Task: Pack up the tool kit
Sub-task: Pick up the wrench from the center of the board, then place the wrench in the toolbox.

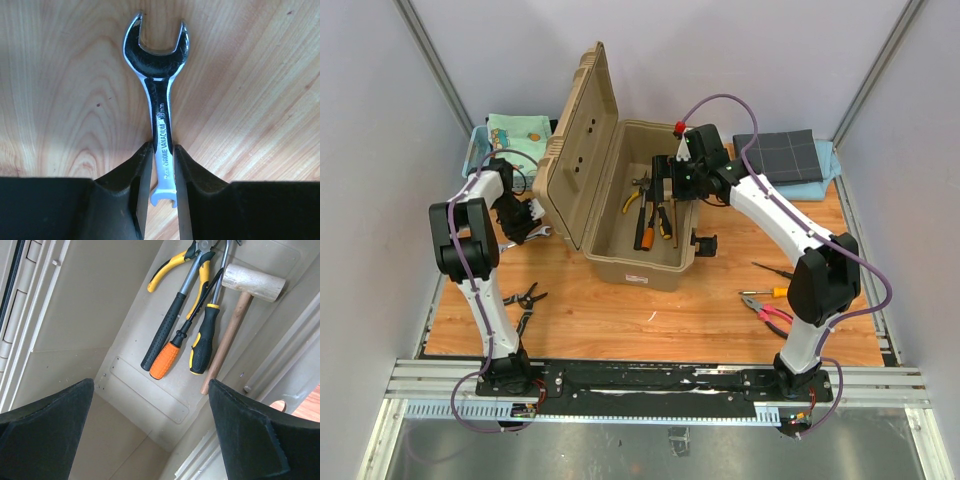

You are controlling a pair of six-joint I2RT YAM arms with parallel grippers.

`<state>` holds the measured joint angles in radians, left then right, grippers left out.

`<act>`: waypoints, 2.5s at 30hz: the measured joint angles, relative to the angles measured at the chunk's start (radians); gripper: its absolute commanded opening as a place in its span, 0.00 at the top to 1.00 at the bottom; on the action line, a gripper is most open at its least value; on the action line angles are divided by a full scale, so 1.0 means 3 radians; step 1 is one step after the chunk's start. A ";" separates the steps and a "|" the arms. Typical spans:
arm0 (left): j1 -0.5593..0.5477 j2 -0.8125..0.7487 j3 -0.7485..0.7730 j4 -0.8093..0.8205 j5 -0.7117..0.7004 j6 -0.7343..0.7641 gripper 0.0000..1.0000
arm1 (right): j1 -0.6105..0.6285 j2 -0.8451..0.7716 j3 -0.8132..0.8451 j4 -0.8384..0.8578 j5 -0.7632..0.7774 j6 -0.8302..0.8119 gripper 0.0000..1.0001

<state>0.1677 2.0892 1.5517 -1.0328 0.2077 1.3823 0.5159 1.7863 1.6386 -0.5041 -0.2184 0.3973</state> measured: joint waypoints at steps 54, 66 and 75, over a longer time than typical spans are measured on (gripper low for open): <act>0.0357 -0.0186 0.0720 -0.0432 0.0744 -0.0804 1.00 | -0.0001 -0.0013 -0.0052 0.0070 -0.0131 0.0058 0.01; 0.0662 -0.0186 0.1851 -0.0682 0.1249 -0.1293 1.00 | -0.0001 -0.0013 -0.0052 0.0070 -0.0154 0.0058 0.02; 0.0655 -0.0202 0.2781 -0.0645 0.1734 -0.2000 1.00 | -0.0001 -0.0013 -0.0050 0.0070 -0.0173 0.0058 0.01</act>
<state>0.3641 2.0285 2.3859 -1.2263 0.7280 0.7822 0.5156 1.7824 1.6238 -0.4831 -0.2703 0.4149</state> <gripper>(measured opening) 0.185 0.986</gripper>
